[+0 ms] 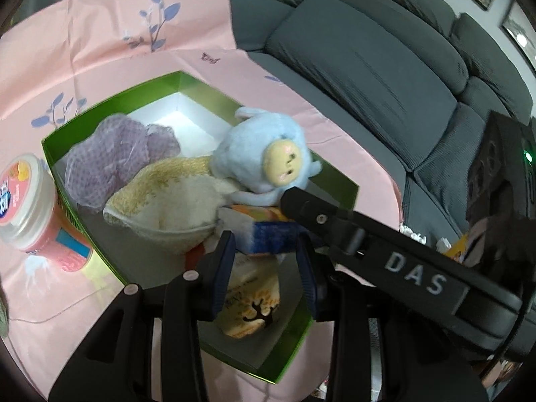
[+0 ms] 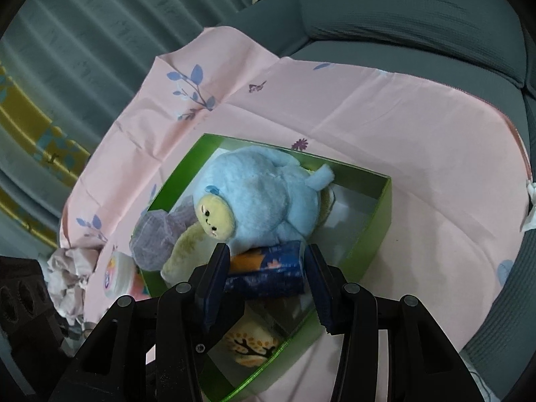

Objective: Organize soft objects
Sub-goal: 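Carry the Tempo pack over the green box and release it inside, then withdraw the right gripper and move it to the green towel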

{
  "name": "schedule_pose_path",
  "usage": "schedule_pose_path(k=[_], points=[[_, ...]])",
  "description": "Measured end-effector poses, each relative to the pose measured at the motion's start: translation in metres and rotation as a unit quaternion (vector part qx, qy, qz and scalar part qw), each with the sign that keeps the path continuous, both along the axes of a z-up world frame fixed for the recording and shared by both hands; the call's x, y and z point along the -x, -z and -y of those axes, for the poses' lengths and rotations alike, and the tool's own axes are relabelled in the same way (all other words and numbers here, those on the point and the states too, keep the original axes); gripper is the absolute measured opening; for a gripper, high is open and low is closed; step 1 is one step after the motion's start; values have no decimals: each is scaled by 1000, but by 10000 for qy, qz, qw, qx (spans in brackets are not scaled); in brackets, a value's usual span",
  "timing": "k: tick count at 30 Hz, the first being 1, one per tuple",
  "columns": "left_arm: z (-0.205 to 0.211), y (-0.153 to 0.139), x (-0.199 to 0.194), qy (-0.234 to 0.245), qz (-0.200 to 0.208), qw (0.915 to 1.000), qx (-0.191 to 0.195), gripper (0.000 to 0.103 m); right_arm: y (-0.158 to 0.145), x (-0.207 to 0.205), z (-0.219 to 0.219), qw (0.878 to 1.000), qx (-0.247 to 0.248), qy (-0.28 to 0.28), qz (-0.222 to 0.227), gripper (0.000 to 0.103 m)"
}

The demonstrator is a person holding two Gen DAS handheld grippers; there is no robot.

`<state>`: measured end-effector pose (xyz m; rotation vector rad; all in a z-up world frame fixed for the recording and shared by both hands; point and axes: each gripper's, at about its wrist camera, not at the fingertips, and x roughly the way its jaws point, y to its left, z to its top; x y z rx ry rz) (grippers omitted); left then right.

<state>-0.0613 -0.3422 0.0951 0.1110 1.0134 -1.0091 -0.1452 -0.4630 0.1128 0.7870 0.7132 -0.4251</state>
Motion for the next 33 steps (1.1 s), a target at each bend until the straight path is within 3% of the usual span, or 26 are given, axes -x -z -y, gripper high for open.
schedule_pose_path(k=[5, 7, 10, 16, 18, 22, 27, 30, 33], points=[[-5, 3, 0, -26, -102, 9999, -53, 41, 4, -7, -1, 9999, 81, -46, -83, 49], [-8, -1, 2, 15, -29, 9999, -95, 55, 2, -5, -3, 9999, 83, -53, -86, 50], [-18, -9, 7, 4, 127, 9999, -64, 68, -1, -1, -3, 9999, 58, -81, 44, 51], [-48, -27, 13, -144, 284, 9995, 72, 79, -11, 2, -12, 9995, 121, -199, 196, 55], [-62, -32, 13, -201, 291, 9993, 123, 80, -20, 2, -22, 9982, 167, -448, 355, 56], [-99, -39, 12, -528, 407, 9977, 118, 91, -35, -1, -44, 9942, 329, -777, 665, 69], [-152, -45, 13, -905, 288, 9950, 323, 100, -50, -13, -85, 9863, 553, -1347, 779, 70], [-184, -47, 15, -1259, 402, 9908, 289, 101, -56, -22, -112, 9788, 670, -1753, 818, 79], [-216, -47, 14, -1686, 526, 9839, 275, 101, -54, -33, -138, 9707, 707, -2176, 740, 79]])
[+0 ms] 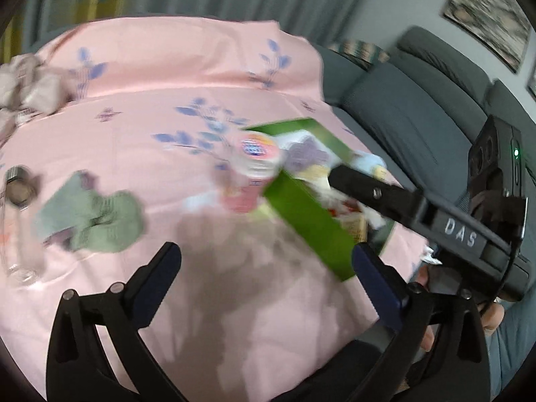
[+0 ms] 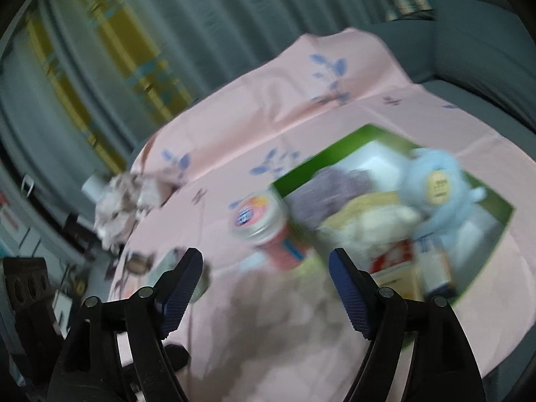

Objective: Organize soft objects
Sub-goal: 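Withdraw the right gripper and move it to the green towel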

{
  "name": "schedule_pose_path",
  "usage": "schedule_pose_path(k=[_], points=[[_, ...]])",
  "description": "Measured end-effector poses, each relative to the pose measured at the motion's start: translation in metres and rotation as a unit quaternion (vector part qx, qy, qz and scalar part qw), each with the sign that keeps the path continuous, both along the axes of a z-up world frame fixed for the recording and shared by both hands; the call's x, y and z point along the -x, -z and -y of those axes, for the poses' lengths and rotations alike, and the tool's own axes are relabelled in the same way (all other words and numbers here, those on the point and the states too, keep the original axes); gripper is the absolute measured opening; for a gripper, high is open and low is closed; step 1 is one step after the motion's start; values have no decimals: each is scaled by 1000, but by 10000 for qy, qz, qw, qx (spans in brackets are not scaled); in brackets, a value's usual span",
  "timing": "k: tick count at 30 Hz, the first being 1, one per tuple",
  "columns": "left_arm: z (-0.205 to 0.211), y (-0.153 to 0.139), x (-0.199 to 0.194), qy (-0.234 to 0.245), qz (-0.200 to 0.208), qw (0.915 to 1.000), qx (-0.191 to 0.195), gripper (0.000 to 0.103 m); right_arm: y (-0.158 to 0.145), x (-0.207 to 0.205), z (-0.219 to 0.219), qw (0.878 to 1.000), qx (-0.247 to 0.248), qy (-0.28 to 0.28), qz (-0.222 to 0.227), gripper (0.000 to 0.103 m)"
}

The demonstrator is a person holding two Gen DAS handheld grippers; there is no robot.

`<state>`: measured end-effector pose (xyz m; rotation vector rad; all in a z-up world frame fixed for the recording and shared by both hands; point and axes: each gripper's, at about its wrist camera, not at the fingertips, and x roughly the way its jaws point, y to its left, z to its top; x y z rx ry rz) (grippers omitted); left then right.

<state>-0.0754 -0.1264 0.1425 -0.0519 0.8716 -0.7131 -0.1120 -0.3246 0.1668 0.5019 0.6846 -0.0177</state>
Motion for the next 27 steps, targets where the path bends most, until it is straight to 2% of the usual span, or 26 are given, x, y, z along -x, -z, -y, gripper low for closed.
schedule_pose_path(k=[6, 8, 11, 13, 19, 27], points=[[-69, 12, -6, -903, 6, 9959, -76, 101, 14, -26, -61, 9958, 261, -723, -507, 79], [-86, 21, -8, -1198, 52, 9923, -311, 101, 19, -36, -81, 9931, 275, -946, -640, 79], [-109, 39, -11, -1673, 74, 9837, -658, 101, 32, -48, -102, 9876, -113, -1296, -876, 83], [-125, 54, -14, -1767, -138, 9820, -658, 101, 40, -58, -115, 9846, -253, -1399, -1020, 84], [-158, 87, -19, -2107, -498, 9733, -760, 101, 67, -84, -146, 9801, -194, -1294, -1494, 84], [-174, 107, -21, -2238, -843, 9689, -630, 101, 82, -134, -178, 9775, 440, -1187, -1689, 84]])
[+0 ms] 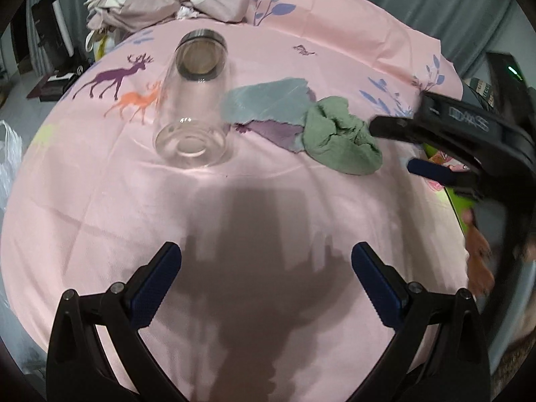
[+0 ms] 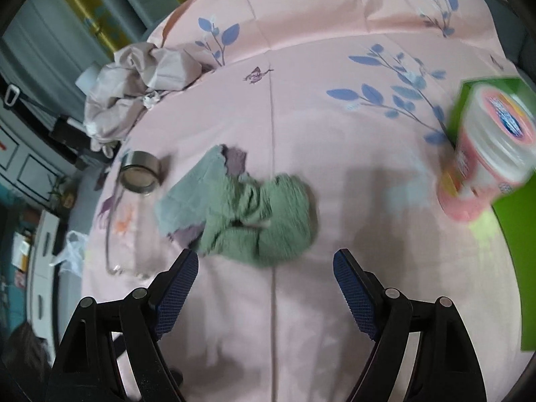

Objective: Organize soft objects
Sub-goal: 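Withdraw the right gripper and move it to the green towel, then close the right gripper on the green towel and lift it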

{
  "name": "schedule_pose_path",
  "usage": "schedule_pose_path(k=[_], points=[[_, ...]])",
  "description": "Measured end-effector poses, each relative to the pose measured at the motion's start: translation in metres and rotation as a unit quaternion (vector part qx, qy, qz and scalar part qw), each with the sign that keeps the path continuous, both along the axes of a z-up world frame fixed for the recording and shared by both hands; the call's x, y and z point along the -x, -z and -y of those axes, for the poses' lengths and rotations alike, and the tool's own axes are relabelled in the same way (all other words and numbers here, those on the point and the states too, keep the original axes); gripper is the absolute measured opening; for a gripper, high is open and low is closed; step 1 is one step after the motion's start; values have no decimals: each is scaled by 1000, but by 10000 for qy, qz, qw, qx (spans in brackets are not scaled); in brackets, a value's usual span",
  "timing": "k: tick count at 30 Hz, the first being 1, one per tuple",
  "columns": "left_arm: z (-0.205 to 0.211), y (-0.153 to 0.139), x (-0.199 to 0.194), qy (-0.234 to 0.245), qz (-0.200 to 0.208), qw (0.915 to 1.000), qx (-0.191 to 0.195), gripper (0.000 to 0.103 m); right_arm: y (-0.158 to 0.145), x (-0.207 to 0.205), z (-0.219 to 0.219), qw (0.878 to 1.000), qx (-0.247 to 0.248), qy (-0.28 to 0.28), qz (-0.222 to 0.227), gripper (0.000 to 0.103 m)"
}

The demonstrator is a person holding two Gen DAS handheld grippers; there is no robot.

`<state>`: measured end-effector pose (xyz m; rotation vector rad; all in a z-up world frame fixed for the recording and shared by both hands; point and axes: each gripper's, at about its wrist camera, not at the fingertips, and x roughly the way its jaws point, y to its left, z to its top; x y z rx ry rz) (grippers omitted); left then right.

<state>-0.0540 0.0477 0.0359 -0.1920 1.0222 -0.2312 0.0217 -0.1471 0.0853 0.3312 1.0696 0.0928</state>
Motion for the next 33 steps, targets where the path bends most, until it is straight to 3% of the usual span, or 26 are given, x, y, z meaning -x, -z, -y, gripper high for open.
schedule_pose_path(k=[4, 7, 11, 14, 16, 17, 20, 26, 32, 33], points=[[-5, 2, -1, -28, -55, 10000, 24, 101, 12, -24, -23, 9984, 514, -114, -214, 84], [-10, 1, 0, -73, -71, 9999, 87, 101, 23, -36, -33, 9978, 542, -240, -308, 84], [-16, 1, 0, -109, -42, 9999, 59, 101, 39, -36, -39, 9908, 1261, -45, -479, 82], [-19, 1, 0, -163, -59, 9998, 88, 101, 42, -23, -37, 9905, 1356, -33, -213, 56], [-19, -1, 1, -158, -29, 9998, 119, 100, 36, -18, -31, 9934, 1122, -61, -247, 21], [-19, -3, 2, -177, 7, 9997, 139, 100, 33, -16, -29, 9949, 954, -107, -309, 18], [-19, -10, 4, -159, 96, 9995, 257, 100, 16, -1, -21, 9979, 499, -302, -286, 18], [-20, -16, 5, -141, 72, 9990, 419, 100, -9, 46, -26, 9950, 227, -931, -271, 19], [-13, -13, 6, -89, -43, 9990, 434, 100, 3, 78, -23, 9916, 169, -1124, -619, 19], [-10, -13, 7, -56, -43, 9990, 436, 100, 7, 80, -21, 9914, 205, -1117, -654, 25]])
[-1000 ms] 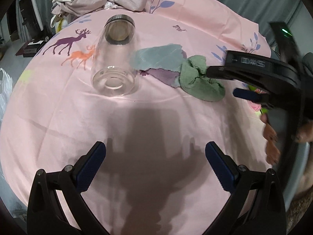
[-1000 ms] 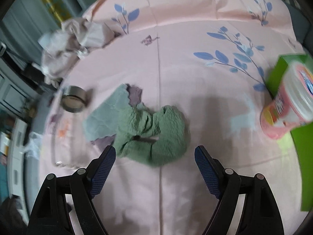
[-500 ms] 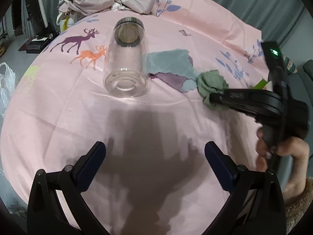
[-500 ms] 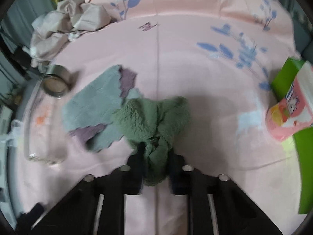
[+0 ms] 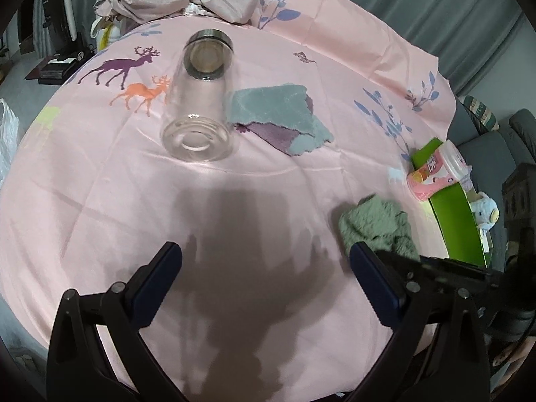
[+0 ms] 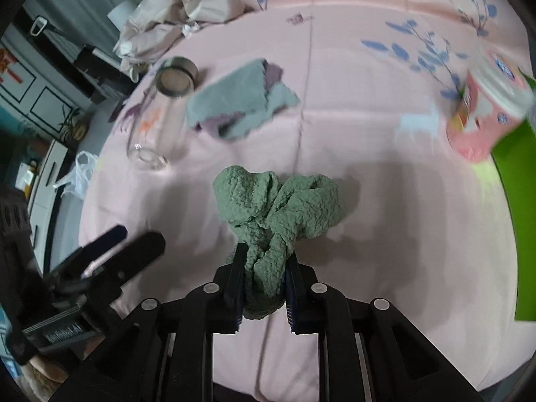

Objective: Organize soft objects
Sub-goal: 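Close the right gripper on the green towel and lift it, then carry the green towel over the box and lower it inside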

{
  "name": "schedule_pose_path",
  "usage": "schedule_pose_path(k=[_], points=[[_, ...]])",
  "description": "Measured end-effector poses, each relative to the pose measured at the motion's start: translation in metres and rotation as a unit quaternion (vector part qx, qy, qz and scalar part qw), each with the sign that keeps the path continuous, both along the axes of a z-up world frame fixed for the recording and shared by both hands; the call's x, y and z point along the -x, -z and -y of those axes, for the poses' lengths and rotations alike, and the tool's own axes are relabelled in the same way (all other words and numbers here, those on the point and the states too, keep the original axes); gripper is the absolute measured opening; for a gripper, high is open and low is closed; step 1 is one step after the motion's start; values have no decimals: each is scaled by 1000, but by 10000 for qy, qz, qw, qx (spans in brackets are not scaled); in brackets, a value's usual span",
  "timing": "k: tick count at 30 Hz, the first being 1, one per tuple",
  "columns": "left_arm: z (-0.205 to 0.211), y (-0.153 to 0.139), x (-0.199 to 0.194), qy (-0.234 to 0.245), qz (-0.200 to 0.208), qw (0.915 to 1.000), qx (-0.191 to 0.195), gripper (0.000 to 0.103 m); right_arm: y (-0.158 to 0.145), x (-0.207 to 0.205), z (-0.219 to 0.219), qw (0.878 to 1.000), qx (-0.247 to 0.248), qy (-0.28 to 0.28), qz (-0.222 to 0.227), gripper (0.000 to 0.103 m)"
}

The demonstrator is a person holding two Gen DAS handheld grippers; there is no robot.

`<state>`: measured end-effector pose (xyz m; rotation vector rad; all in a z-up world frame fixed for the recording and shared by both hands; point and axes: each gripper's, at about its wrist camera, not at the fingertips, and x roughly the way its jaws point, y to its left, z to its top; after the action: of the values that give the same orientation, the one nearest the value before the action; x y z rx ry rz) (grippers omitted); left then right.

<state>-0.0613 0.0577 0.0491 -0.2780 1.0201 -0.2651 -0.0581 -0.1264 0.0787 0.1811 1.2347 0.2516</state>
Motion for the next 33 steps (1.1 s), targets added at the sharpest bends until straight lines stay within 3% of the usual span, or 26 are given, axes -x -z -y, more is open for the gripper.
schedule_pose_path(k=[2, 3, 4, 10, 17, 21, 25, 26, 28, 31, 33], points=[[3, 0, 2, 38, -28, 10000, 54, 99, 5, 2, 4, 9998, 157, 100, -62, 53], [5, 0, 3, 76, -67, 9999, 121, 98, 6, 3, 9, 9995, 213, 232, -52, 75], [7, 0, 3, 121, -110, 9997, 205, 94, 5, 5, 14, 9991, 198, 369, 21, 82], [24, 1, 6, 416, -282, 9980, 393, 74, -11, 12, 43, 9959, -392, 769, 271, 82], [59, 13, 5, 898, -720, 9910, 685, 71, -2, 3, 49, 9923, -873, 841, 266, 82], [72, 20, 1, 1033, -749, 9890, 743, 47, 15, -5, 47, 9915, -933, 904, 112, 81], [84, 24, -2, 1153, -582, 9899, 577, 25, 33, -12, 49, 9902, -1015, 952, -90, 67], [86, 24, -2, 1191, -548, 9896, 591, 23, 33, -12, 49, 9903, -1001, 965, 18, 65], [89, 25, -5, 1253, -519, 9884, 686, 18, 34, -11, 47, 9906, -1064, 859, 39, 47], [101, 20, -5, 1392, -340, 9885, 488, 17, 37, -11, 51, 9870, -1357, 856, -21, 37], [110, 14, -5, 1497, -194, 9879, 351, 17, 34, -10, 56, 9844, -1533, 862, 10, 35]])
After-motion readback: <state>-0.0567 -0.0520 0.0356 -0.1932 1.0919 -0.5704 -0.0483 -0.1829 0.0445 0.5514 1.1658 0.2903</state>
